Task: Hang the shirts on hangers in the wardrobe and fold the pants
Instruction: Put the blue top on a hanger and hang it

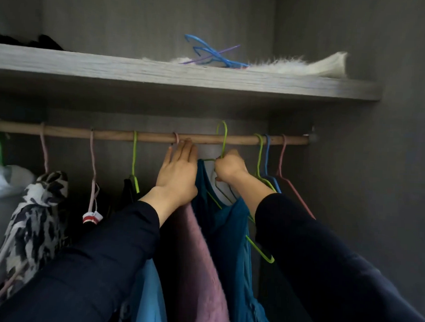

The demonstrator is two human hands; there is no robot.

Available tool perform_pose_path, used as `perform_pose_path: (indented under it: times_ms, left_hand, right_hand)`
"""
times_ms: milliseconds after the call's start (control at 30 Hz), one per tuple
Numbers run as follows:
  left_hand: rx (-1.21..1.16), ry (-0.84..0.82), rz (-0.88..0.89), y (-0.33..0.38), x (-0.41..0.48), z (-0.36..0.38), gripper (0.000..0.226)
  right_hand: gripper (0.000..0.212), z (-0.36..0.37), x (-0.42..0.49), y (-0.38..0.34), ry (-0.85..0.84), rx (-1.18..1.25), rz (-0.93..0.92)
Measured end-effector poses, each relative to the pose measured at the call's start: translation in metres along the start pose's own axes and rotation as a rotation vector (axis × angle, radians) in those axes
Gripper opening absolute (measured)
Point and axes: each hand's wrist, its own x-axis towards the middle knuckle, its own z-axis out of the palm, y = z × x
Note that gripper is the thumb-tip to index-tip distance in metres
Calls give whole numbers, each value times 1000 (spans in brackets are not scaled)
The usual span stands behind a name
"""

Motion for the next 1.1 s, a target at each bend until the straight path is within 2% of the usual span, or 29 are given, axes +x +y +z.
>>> perform_pose_path:
  times_ms: [67,133,233,333,433,500,567,667,733,800,933,1100]
  left_hand:
    - [30,48,17,-2,8,5,100]
    - [62,78,38,-2,13,9,100]
    - [105,88,66,-1,18,13,97]
    - [135,100,79,-1,20,15,97]
    - [121,113,84,-1,20,16,96]
    - [120,119,87,-1,19,16,96]
    - [132,124,90,-1,19,13,96]
    - [145,150,73,1,24,8,95]
    - [146,141,31,6,29,4,100]
    - [123,129,-6,11,32,4,100]
    - [97,120,-16,13,31,9,97]
    - [104,113,-34,15,31,6,96]
  right_hand:
    - [3,9,13,2,-14,19,3]
    - [17,18,22,9,-39,18,16]
    - [8,32,25,23,-75,20,15]
    - [10,33,28,30,-121,-9,11]
    - [11,18,28,24,-200,-177,-41]
    - [18,1,26,20,-143,-298,-123]
    - [25,-20,22,20,9,-409,-191]
    - [34,-49,11,26,239,-759,-299]
    - [35,-60,6,33,280,-1029,-339]
    - [35,-62,4,42,277,-1189,-314]
    - [28,-57,2,51,277,-1271,-325]
    - [26,-53,4,46,266,-1169,-337]
